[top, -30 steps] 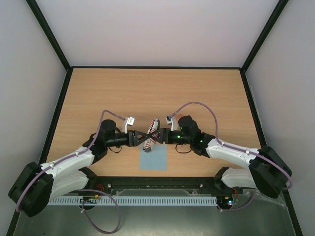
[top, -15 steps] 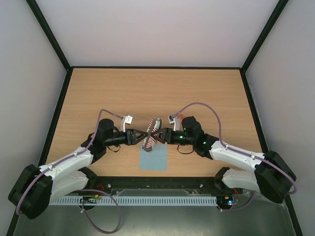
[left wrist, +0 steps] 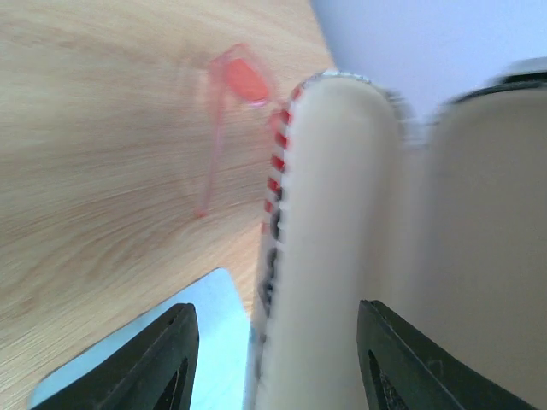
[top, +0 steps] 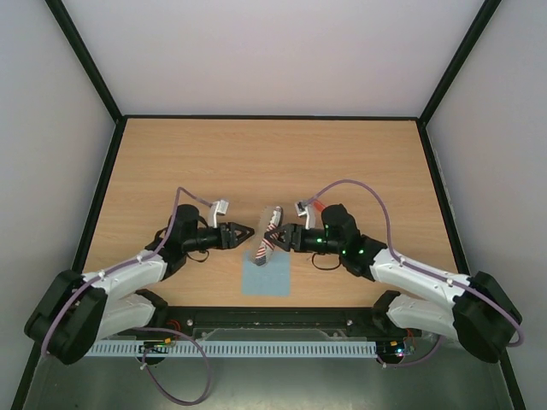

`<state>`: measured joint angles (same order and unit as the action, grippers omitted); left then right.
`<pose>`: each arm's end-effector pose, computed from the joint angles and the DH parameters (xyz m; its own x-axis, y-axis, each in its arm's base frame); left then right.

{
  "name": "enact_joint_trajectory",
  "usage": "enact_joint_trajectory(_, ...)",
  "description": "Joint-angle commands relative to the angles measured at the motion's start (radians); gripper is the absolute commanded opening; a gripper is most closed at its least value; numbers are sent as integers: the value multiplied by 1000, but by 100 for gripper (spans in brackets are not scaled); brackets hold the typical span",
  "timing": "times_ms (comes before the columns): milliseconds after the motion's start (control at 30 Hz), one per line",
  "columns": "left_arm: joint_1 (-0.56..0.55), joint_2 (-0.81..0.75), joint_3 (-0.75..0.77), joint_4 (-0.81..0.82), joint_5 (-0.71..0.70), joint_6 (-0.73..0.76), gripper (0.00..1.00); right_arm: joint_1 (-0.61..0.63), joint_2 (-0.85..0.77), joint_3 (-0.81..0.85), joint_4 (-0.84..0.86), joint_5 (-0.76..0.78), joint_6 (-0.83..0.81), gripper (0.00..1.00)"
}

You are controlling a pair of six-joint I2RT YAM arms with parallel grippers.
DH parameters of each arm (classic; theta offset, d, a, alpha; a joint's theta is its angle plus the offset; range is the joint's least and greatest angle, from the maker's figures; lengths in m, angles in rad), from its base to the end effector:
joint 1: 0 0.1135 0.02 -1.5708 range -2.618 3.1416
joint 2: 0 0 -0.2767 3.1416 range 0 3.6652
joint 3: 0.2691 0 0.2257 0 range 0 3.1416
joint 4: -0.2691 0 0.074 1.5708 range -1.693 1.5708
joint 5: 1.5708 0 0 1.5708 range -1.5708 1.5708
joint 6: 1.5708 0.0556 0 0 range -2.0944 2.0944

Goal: Organize the sunglasses
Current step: Open the sunglasses case at the center of the board, then place the sunglasses case at the center of the board.

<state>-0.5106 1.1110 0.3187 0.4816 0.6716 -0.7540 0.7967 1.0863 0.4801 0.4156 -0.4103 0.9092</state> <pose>0.1616 -0.1302 0.2128 -0.8102 -0.1604 -0.5638 0.4731 0.3891 -0.7905 0.1427 0.1777 0.2600 -0.8148 0.2016 -0.5436 -0.4666 0.3287 0.8212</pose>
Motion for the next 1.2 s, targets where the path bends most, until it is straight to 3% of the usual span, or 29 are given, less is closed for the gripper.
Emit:
enact_joint_trajectory(0,22,54,-39,-28,-51,16,54,22,-78,30,149,-136,0,38)
enact_joint_trajectory(333,37,20,-31,-53,-48,13,54,21,-21,45,103,-84,-36,38)
enact_joint_trajectory(700,165,-193,70,-360,-119,83,69,7,229,168,117,-50,-79,38)
enact_joint_trajectory(833,250,-193,73,-365,-79,92,70,-27,358,261,127,-101,-88,39)
enact_joint_trajectory(1167,324,-165,61,-352,-18,122,70,-105,687,468,199,-277,-43,39)
